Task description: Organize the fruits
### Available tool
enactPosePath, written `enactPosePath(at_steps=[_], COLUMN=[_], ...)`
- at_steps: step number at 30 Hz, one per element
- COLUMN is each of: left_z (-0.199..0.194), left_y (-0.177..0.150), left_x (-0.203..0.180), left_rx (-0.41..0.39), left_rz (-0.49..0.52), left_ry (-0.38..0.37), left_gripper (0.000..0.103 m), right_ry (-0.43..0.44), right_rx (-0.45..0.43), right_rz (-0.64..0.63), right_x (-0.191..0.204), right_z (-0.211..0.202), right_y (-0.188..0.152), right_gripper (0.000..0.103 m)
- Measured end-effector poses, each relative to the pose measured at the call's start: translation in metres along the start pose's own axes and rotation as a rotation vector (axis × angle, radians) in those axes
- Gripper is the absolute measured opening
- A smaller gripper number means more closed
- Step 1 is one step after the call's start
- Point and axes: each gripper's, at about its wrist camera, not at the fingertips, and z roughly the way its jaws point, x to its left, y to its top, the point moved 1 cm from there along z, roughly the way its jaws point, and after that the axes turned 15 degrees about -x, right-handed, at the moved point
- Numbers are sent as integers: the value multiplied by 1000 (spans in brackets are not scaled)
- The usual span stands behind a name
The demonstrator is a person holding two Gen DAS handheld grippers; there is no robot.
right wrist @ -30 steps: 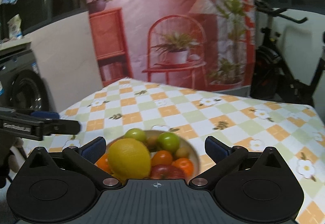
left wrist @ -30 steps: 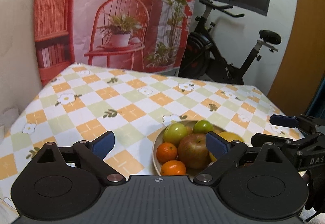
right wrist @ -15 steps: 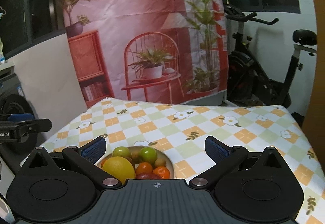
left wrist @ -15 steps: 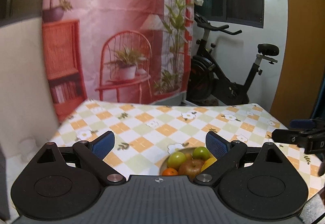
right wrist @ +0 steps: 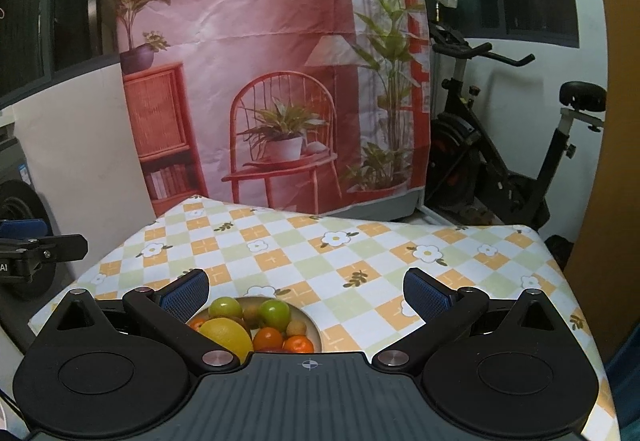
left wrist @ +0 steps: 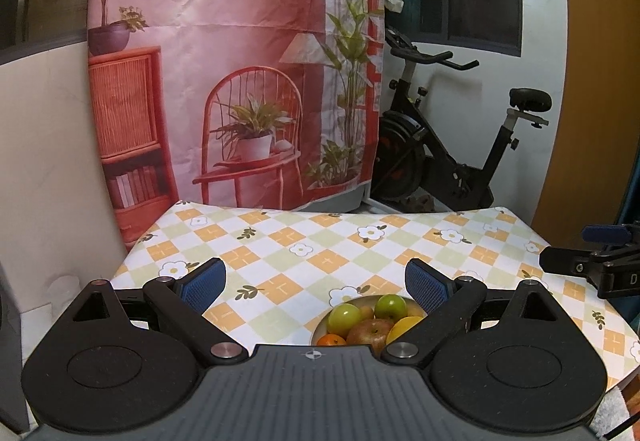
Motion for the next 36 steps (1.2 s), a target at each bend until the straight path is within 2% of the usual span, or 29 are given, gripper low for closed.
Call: enactPosePath(at_steps=[11, 36], left_z=[0, 0], left_y=[2, 1], left_x=[-1, 0], left_rx=[14, 19], left_rz=[7, 8], left_ry=[6, 5], left_gripper=[98, 98], right_ry=[-2, -11], right_rx=[35, 41], right_rz=[19, 23], right_x=[1, -4], right_z=[5, 6], right_y=[-3, -5], right_gripper=[103, 103])
